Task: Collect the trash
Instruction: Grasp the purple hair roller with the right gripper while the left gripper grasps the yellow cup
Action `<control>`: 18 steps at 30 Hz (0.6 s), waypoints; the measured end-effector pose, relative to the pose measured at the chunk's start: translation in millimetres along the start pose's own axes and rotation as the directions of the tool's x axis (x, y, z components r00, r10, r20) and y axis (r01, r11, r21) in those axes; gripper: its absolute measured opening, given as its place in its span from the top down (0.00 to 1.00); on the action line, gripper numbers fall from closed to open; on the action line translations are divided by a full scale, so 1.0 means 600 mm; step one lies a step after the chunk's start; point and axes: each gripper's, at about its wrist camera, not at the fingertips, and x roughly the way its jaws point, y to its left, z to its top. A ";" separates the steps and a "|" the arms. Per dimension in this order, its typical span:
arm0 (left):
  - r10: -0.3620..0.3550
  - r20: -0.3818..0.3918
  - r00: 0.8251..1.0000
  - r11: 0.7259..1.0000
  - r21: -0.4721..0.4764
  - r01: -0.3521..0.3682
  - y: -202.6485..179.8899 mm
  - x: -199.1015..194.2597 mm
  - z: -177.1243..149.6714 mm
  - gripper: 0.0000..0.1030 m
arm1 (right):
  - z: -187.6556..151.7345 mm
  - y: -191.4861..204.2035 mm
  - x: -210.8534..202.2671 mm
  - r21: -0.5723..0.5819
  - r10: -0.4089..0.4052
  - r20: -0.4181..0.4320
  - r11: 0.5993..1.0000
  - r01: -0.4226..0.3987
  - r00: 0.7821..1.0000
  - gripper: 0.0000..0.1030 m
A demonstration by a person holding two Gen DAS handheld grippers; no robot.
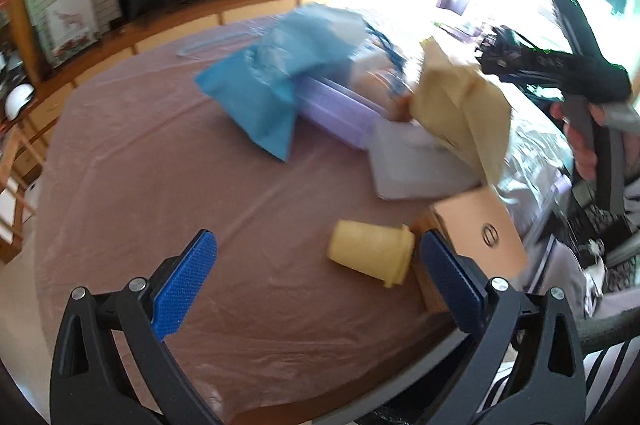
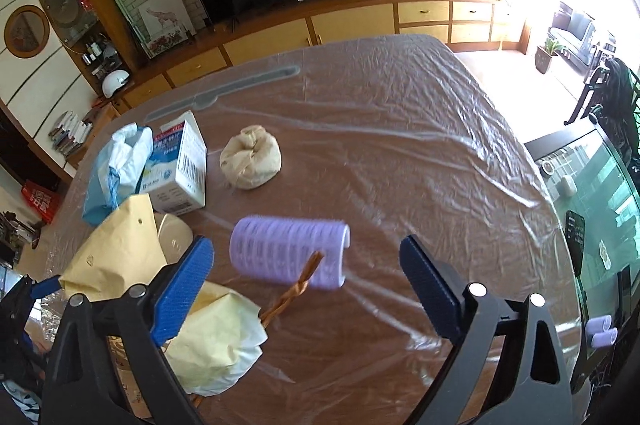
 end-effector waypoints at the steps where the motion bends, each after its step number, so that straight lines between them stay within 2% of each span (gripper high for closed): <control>1: -0.015 -0.003 1.000 1.000 0.008 0.015 -0.002 0.003 0.000 0.01 | -0.003 0.005 0.004 0.001 -0.013 -0.007 1.000 0.013 1.000 0.10; 4: -0.057 -0.005 0.998 0.998 0.035 0.057 -0.005 0.010 0.006 0.01 | -0.010 0.018 0.019 0.016 -0.032 -0.025 0.999 0.032 0.999 0.11; 7: -0.050 -0.012 0.999 0.996 0.068 0.051 -0.019 0.022 0.002 0.02 | -0.013 0.029 0.030 0.022 -0.067 -0.029 0.997 0.068 0.997 0.13; 11: -0.064 -0.035 0.997 0.996 0.067 0.066 -0.016 0.038 0.002 0.12 | -0.010 0.032 0.048 0.039 -0.088 -0.042 0.995 0.090 0.995 0.16; 16: -0.045 -0.043 0.998 0.996 0.078 0.048 -0.022 0.043 -0.004 0.19 | -0.001 0.045 0.072 -0.015 -0.134 -0.081 0.991 0.133 0.988 0.16; 18: -0.029 -0.050 0.998 0.997 0.073 0.033 -0.022 0.048 -0.005 0.26 | 0.001 0.041 0.082 -0.021 -0.120 -0.110 0.993 0.118 0.987 0.23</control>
